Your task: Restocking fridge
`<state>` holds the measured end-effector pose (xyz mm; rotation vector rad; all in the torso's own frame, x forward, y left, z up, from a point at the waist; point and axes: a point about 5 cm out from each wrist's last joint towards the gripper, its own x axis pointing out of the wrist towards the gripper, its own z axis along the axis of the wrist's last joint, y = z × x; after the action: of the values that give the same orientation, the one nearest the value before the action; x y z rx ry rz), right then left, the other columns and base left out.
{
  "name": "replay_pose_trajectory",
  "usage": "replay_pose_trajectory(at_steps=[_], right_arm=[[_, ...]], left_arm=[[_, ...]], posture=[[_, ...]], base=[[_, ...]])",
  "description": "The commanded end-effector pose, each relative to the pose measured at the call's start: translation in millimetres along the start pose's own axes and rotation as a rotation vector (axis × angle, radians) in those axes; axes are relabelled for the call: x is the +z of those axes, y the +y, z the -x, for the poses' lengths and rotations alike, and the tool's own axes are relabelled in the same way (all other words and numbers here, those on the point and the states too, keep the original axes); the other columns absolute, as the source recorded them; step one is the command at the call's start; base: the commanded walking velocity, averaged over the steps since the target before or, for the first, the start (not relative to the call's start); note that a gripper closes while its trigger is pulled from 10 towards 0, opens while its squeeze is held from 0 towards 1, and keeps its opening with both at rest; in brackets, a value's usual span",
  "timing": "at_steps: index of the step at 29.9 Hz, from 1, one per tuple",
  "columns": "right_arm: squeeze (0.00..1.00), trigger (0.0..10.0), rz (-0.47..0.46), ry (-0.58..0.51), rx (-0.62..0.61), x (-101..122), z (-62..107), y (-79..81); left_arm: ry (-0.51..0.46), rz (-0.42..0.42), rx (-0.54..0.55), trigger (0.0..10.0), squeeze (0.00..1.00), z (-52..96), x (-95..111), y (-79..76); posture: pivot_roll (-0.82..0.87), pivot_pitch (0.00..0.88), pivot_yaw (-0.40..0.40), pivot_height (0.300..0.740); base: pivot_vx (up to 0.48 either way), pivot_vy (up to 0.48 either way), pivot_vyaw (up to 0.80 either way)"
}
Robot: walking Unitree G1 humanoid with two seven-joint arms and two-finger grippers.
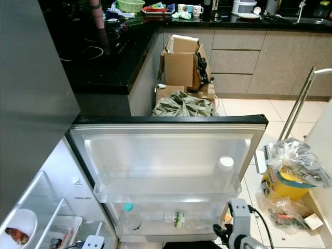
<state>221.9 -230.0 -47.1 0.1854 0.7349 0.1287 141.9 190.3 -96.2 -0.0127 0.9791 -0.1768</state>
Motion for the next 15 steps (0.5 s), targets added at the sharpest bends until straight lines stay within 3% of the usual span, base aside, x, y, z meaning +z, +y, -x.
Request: replay_pose_trajectory(at_steps=[1, 5, 10, 12, 15], right_arm=[[0.0, 10.0, -0.013, -0.054, 0.01, 8, 0.3, -2.0], [0.0, 10.0, -0.02, -0.137, 0.08, 28, -1.3, -0.3], [0.0, 10.0, -0.018, -0.137, 0.151, 32, -1.3, 2.7], [0.0, 10.0, 0.012, -0.101, 0.293, 28, 0.3, 10.1], [0.0, 10.0, 0.024, -0.081, 0.357, 25, 2.0, 12.3]], left_arm=[[0.01, 0.004, 0.005, 10.0, 0.0, 1.5, -4, 2.1], [0.013, -0.001, 0.0, 10.0, 0.0, 1.4, -4, 1.5], [0.015, -0.002, 0.001, 10.0, 0.0, 1.6, -4, 1.9], [0.02, -0.002, 0.002, 10.0, 0.0, 2.2, -6, 2.1], [0.023, -0.002, 0.002, 10.0, 0.0, 2.4, -7, 2.2]], posture=[[-0.03, 0.0, -0.001, 0.74], [-0.04, 0.002, 0.001, 0.74], [-0.04, 0.003, 0.001, 0.74], [-0.03, 0.006, 0.001, 0.74], [-0.03, 0.006, 0.0, 0.74]], base=[[0.0, 0.0, 0.0], [0.0, 0.0, 0.0], [0.0, 0.0, 0.0], [0.0, 0.0, 0.0], [0.0, 0.0, 0.0]])
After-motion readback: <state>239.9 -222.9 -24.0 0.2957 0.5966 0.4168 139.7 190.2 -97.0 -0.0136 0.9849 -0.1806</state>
